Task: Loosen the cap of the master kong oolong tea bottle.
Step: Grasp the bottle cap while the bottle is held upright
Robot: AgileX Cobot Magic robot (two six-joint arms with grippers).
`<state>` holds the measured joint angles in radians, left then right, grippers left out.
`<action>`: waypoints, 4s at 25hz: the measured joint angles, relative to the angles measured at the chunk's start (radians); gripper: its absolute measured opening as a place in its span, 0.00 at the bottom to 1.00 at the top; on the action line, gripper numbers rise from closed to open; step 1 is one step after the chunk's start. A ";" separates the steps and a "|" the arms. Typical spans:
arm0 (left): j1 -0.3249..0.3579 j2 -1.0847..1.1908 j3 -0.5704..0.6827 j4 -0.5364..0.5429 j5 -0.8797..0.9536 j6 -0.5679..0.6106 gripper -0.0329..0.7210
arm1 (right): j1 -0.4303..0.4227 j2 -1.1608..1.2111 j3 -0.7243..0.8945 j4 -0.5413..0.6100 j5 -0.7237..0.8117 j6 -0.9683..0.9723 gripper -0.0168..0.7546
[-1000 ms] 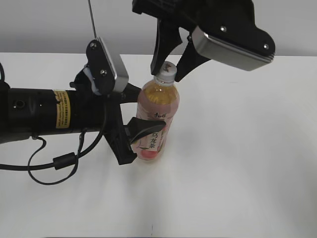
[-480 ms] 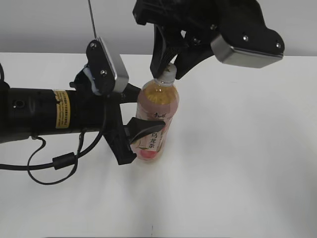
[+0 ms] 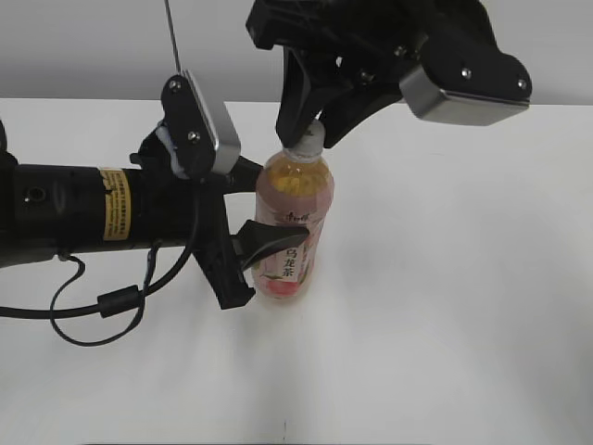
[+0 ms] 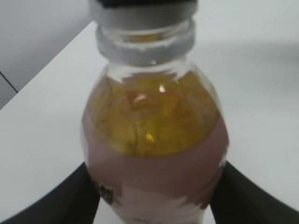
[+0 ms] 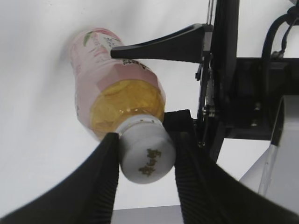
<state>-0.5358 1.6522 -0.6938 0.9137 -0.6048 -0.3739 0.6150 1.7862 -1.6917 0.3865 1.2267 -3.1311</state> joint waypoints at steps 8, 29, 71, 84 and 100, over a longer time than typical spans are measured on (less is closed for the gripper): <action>0.000 0.000 0.000 0.000 -0.005 0.000 0.60 | 0.000 -0.006 0.000 0.009 0.000 -0.002 0.38; -0.001 -0.003 -0.003 0.000 -0.019 0.000 0.60 | 0.000 -0.025 0.000 -0.002 0.000 0.120 0.38; -0.001 0.005 -0.002 0.014 0.044 0.000 0.60 | -0.042 -0.051 -0.011 0.050 -0.010 3.447 0.66; -0.001 0.005 -0.002 0.033 0.044 0.000 0.60 | -0.015 0.011 -0.011 -0.034 -0.009 3.532 0.66; -0.001 0.005 -0.002 0.034 0.044 0.000 0.60 | -0.012 0.018 -0.011 -0.028 -0.009 3.535 0.63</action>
<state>-0.5370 1.6570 -0.6956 0.9474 -0.5610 -0.3739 0.6029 1.8045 -1.7026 0.3589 1.2173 0.4040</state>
